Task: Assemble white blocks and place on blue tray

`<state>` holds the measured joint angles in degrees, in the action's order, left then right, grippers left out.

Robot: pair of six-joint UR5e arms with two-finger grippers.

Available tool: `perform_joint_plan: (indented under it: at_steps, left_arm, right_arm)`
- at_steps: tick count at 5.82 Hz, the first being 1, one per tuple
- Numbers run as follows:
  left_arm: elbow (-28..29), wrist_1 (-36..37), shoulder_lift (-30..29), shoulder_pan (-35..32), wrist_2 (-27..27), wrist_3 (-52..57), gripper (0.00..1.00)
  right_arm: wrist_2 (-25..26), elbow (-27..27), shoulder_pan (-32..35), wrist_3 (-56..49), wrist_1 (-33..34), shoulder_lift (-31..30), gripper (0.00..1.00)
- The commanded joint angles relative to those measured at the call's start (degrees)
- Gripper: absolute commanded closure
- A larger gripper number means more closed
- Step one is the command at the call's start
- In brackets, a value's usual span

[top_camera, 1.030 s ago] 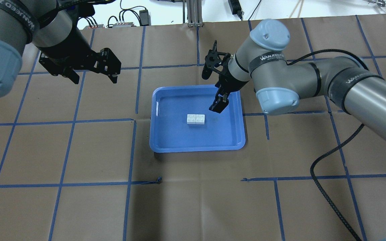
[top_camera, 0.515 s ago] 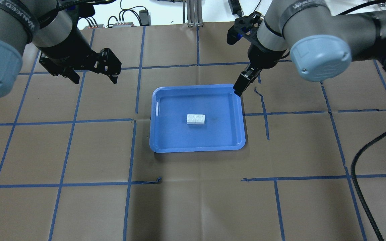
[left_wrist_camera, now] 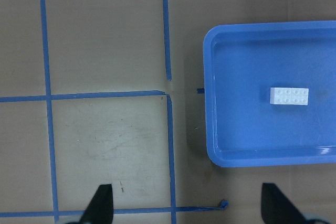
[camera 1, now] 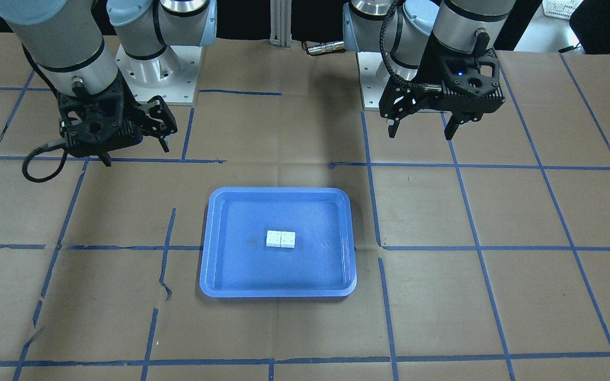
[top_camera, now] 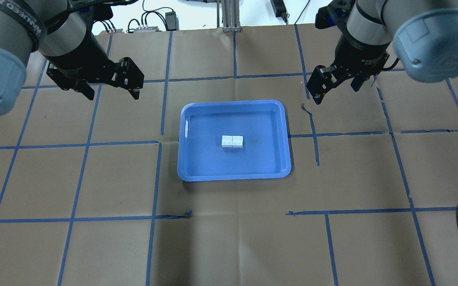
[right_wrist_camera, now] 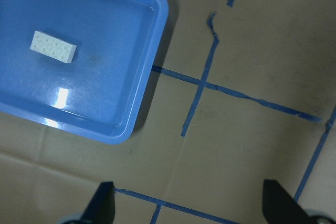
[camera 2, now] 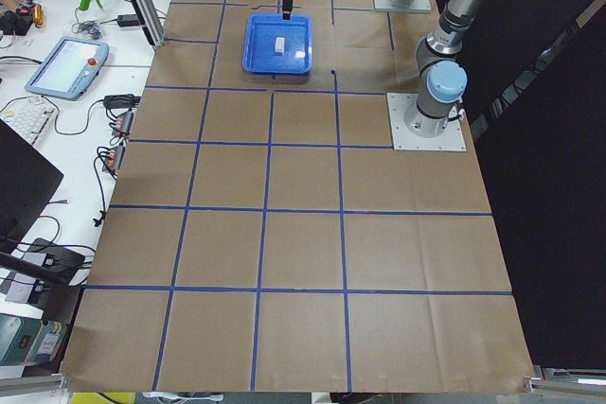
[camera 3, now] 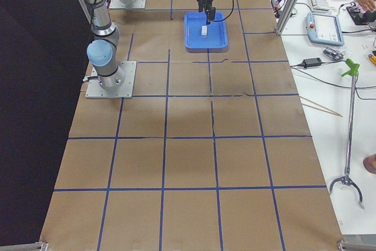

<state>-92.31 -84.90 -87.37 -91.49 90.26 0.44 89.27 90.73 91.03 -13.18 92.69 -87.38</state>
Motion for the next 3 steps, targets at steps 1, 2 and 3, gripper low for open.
perform_joint_plan:
  at_steps: [1, 2, 3]
  left_arm:
    - [0.03, 0.00, 0.00, 0.00, 0.00, 0.00, 0.01]
    - [0.03, 0.00, 0.00, 0.00, 0.00, 0.00, 0.01]
    - [0.03, 0.00, 0.00, 0.00, 0.00, 0.00, 0.01]
  right_arm:
    - [0.47, -3.34, 0.29, 10.16, -4.42, -0.33, 0.00]
    - [0.47, -4.93, 0.20, 10.28, -5.92, 0.19, 0.00]
    - [0.73, -4.94, 0.20, 10.54, -6.11, 0.20, 0.00]
